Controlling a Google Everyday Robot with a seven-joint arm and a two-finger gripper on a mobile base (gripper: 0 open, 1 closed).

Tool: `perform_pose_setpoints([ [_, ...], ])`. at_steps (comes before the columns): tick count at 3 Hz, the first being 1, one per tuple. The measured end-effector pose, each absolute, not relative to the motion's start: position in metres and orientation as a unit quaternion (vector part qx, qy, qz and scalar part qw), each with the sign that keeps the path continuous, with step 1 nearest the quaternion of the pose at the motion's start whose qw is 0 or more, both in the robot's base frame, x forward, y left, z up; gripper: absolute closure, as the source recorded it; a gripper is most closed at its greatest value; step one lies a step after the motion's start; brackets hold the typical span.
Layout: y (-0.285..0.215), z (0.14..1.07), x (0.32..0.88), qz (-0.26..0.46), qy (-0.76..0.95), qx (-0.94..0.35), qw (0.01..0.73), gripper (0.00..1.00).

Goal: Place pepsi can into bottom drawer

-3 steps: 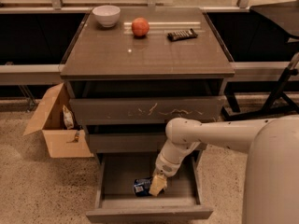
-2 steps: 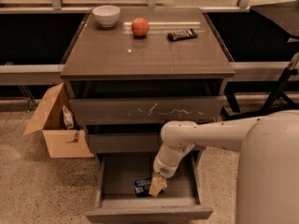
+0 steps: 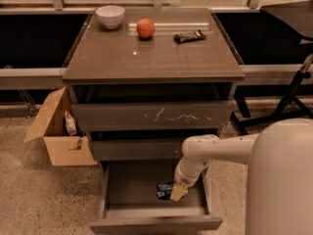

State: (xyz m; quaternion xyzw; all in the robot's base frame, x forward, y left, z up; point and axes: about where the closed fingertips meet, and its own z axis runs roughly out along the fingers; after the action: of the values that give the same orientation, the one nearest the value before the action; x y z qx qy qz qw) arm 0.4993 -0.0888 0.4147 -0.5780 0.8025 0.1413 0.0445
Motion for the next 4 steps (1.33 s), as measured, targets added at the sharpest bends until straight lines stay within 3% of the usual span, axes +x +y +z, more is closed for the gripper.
perform_pose_setpoints([
  [2,-0.123,0.359,0.536,0.182,0.785,-0.586,0.080,1.00],
  [4,-0.121,0.335,0.535,0.188,0.774,-0.597,0.093,1.00],
])
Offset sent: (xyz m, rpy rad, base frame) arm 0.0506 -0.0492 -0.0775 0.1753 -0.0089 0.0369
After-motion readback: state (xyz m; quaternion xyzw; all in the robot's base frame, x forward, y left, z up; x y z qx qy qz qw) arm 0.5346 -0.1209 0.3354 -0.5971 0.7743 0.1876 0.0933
